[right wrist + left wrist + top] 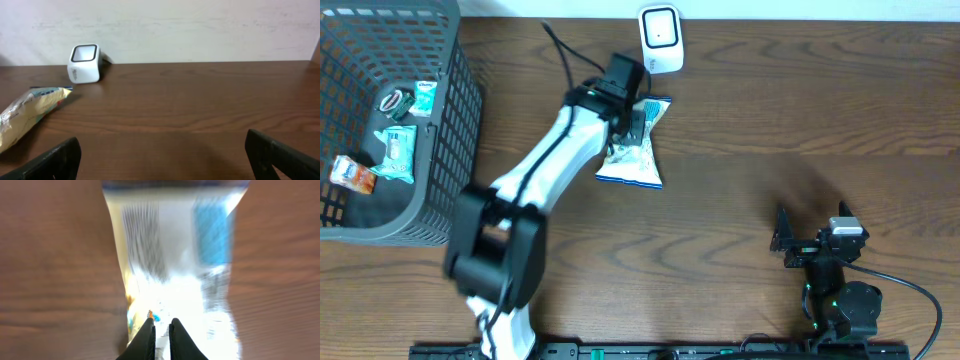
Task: Scan the item barcode
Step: 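Hold the bag under the scanner face with the left gripper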
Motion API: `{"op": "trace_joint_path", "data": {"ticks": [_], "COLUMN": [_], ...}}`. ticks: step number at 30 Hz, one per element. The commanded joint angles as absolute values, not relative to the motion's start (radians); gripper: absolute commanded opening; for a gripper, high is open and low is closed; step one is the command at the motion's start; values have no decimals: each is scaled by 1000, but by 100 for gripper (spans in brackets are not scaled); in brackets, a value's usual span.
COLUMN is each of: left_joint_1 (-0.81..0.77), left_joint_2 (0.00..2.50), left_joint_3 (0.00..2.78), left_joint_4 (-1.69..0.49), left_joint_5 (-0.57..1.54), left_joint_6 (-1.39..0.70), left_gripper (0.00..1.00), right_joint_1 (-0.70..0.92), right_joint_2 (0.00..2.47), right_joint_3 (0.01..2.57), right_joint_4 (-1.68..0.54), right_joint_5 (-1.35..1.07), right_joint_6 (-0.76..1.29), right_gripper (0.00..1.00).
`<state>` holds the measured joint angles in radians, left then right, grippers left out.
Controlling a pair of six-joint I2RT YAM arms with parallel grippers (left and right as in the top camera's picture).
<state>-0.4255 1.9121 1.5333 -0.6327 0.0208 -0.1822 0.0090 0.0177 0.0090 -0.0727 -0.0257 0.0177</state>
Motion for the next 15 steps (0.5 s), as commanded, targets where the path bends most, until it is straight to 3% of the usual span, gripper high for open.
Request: {"op": "trace_joint_path", "data": {"ticks": [1,15], "left_joint_1": [-422,-423], "left_joint_2": [1842,2071], "left_joint_3": [1565,1559], "left_joint_4": [-596,-413], "left_joint_5": [9,15], "left_joint_6": [-174,-223], "left_gripper": [11,11], "right_joint_1": [2,2], "right_joint_2": [14,14], "right_joint_3": [6,6], "right_joint_4": [-75,-75], "right_joint_5": [-21,-21], "right_joint_6": [28,28], "right_gripper": [99,99]}}
